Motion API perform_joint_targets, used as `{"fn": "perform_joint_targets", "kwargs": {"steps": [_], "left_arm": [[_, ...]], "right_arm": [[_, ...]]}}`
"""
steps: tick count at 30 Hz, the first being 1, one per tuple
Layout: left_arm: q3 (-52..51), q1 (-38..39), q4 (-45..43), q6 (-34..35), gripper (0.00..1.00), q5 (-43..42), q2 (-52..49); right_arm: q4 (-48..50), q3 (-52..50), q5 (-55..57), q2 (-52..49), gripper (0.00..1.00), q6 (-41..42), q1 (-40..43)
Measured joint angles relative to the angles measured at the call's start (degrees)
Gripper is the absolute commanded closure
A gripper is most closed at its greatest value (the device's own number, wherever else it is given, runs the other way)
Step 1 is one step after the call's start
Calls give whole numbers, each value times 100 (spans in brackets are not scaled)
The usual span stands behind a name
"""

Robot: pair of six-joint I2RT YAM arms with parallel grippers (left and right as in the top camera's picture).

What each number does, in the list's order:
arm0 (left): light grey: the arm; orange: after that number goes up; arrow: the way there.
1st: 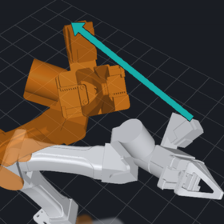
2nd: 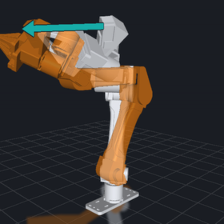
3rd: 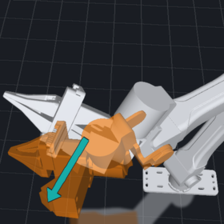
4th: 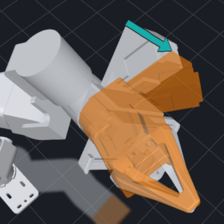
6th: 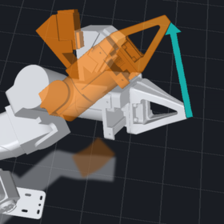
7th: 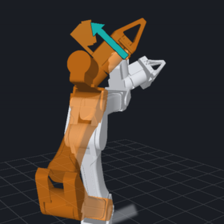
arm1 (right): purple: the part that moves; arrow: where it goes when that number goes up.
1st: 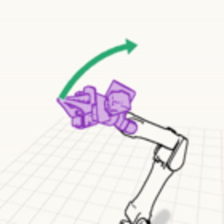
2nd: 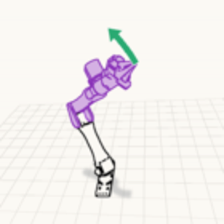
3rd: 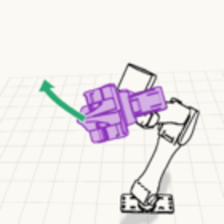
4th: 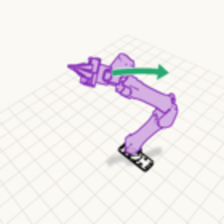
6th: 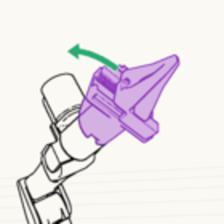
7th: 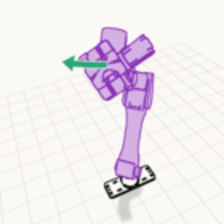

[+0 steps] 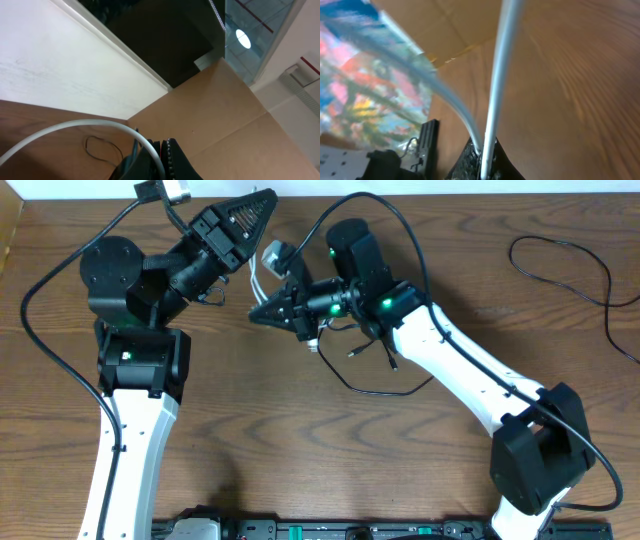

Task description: Untangle cables

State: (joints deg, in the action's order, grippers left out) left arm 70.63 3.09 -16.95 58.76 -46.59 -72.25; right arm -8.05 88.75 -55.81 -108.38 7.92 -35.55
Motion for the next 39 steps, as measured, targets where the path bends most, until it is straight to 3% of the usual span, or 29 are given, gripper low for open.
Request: {"fn": "perform_joint_targets", "kwargs": {"steps": [1, 3, 4, 10, 15, 22, 29, 34, 39], "left_arm": [[0, 0, 7, 0, 83, 2, 0], [0, 0, 44, 9, 65, 2, 0], [0, 0, 44, -17, 61, 2, 0], [0, 0, 343, -81, 52, 2, 0], [0, 0, 988, -503, 36, 20, -4], [2, 0, 2122, -1191, 36, 22, -181], [2, 0, 2802, -1860, 36, 22, -457], [2, 0, 2896, -1963, 36, 22, -629], [2, 0, 2905, -1985, 36, 22, -671]], "right_arm": [[-96, 0, 105, 0, 99, 46, 57], [-343, 0, 402, 0, 99, 131, 269], [-409, 0, 505, 0, 99, 155, 369], [-1027, 0, 1060, 13, 99, 238, 1290], [-1609, 0, 1425, 136, 99, 387, 2479], [-2326, 2, 1788, 393, 99, 461, 3357], [-4146, 1045, 3722, 592, 99, 337, 3779], [-4133, 1486, 5302, 734, 99, 17, 4057], [-3388, 1493, 7097, 667, 99, -979, 4310]]}}
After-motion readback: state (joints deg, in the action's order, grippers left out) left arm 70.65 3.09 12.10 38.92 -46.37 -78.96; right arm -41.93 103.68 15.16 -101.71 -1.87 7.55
